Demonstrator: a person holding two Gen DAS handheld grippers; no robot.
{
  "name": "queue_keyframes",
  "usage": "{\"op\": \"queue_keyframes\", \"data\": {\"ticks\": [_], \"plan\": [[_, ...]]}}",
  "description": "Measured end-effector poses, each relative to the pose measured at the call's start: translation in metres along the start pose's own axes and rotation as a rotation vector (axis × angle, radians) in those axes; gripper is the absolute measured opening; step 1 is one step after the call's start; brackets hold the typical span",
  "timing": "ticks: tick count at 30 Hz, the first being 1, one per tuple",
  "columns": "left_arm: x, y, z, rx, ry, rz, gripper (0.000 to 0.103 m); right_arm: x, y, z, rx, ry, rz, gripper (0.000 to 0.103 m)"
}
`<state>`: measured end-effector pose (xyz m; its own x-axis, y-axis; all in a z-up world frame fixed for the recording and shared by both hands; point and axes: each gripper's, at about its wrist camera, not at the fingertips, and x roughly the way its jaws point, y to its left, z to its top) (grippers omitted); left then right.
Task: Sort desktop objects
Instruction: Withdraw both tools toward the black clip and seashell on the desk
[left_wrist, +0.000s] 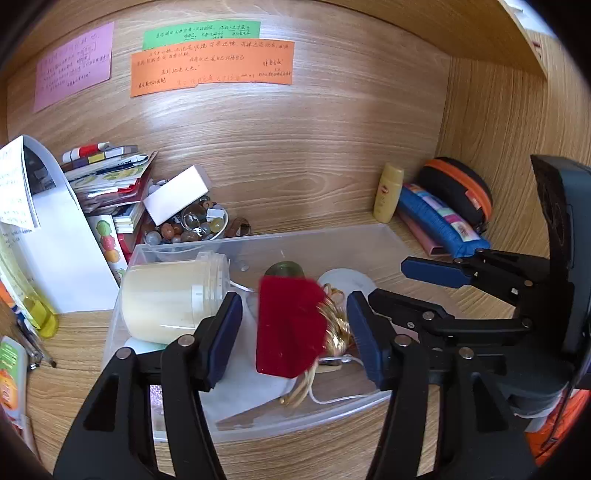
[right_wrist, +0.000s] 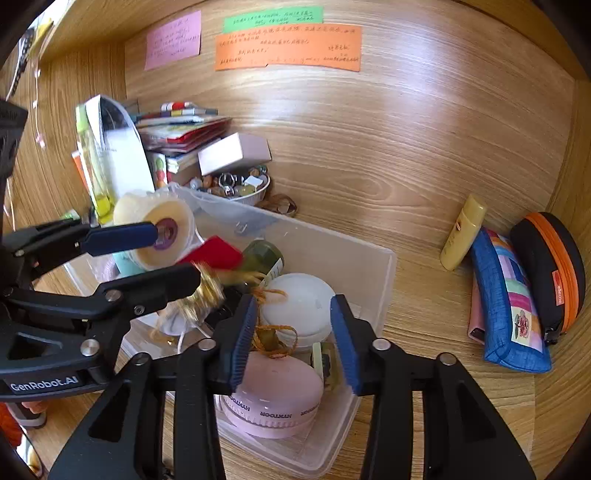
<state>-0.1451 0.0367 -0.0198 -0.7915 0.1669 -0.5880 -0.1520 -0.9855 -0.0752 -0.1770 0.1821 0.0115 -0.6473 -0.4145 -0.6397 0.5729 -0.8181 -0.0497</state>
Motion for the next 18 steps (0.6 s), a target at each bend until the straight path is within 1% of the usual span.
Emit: {"op": "queue_keyframes", "data": {"ticks": [2, 5, 7, 8, 9, 11, 12, 13, 17, 18], "plan": [[-0.002, 0.0, 0.001, -0.006, -0.001, -0.013, 0.062, -0.003, 0.0, 0.0, -0.003, -0.011, -0.008, 0.046], [-0.008, 0.001, 0.003, -0.019, -0.009, -0.045, 0.069, -0.01, -0.002, 0.002, -0.003, -0.031, 0.009, 0.048], [-0.015, 0.0, 0.003, -0.025, -0.017, -0.058, 0.075, -0.016, -0.003, 0.002, 0.003, -0.045, 0.023, 0.052], [-0.018, -0.002, 0.004, -0.02, -0.024, -0.056, 0.076, -0.02, -0.004, 0.003, 0.007, -0.055, 0.025, 0.057], [-0.023, -0.004, 0.004, -0.009, -0.032, -0.053, 0.078, -0.022, -0.005, 0.003, 0.011, -0.063, 0.026, 0.061], [-0.031, -0.008, 0.003, 0.016, -0.052, -0.035, 0.084, -0.032, -0.006, 0.003, 0.02, -0.088, 0.029, 0.065], [-0.036, -0.011, 0.002, 0.03, -0.064, -0.018, 0.089, -0.036, -0.006, 0.003, 0.021, -0.096, 0.029, 0.066], [-0.041, -0.013, 0.001, 0.042, -0.076, -0.002, 0.092, -0.041, -0.006, 0.001, 0.02, -0.107, 0.031, 0.067], [-0.057, -0.018, -0.006, 0.078, -0.096, 0.04, 0.094, -0.06, 0.0, -0.009, -0.006, -0.154, -0.02, 0.078], [-0.06, -0.018, -0.007, 0.084, -0.098, 0.051, 0.097, -0.064, 0.002, -0.013, -0.014, -0.16, -0.025, 0.079]]}}
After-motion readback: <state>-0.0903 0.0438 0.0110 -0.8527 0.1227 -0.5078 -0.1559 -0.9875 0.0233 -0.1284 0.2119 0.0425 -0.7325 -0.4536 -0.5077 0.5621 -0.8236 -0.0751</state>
